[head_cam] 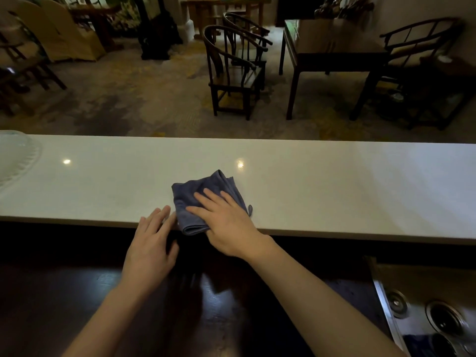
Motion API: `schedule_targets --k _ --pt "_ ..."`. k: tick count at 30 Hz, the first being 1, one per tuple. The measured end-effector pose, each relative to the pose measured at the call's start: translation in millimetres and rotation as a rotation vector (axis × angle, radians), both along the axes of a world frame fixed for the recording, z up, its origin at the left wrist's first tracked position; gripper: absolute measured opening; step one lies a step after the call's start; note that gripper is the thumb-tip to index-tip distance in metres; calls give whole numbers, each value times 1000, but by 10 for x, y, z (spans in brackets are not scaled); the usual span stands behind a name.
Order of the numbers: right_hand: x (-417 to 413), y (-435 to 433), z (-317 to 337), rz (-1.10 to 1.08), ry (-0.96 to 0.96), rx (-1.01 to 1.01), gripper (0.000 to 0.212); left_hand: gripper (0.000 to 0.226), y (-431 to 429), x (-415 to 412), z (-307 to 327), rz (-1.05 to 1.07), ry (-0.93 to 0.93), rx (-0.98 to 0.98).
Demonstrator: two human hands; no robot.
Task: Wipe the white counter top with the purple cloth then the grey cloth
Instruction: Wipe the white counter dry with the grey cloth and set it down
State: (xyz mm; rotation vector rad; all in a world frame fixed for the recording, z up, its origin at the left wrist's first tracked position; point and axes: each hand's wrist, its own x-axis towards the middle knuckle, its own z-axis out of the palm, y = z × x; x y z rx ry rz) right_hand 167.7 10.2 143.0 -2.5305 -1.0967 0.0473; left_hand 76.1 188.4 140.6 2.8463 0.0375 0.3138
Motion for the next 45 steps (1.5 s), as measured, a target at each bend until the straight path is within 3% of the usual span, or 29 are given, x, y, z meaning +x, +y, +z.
schedule_targets --k 4,9,18,26,32,45 --pt "-78 -307 -48 -53 -93 7 67 57 -25 -14 22 0 -13 -11" --pt "-17 -762 -26 -180 -101 -7 73 60 -9 -23 34 3 3 -15" --pt "484 -1590 72 -554 -57 -119 65 62 -29 -18 43 0 13 -16" --pt "762 -1196 49 -861 -43 -65 60 59 -27 -16 16 0 -2 -8" --pt "932 -625 64 -782 16 -76 56 61 -17 -7 0 -5 5 6" --pt "700 567 25 -276 25 -49 59 67 6 12 33 -7 25 16"
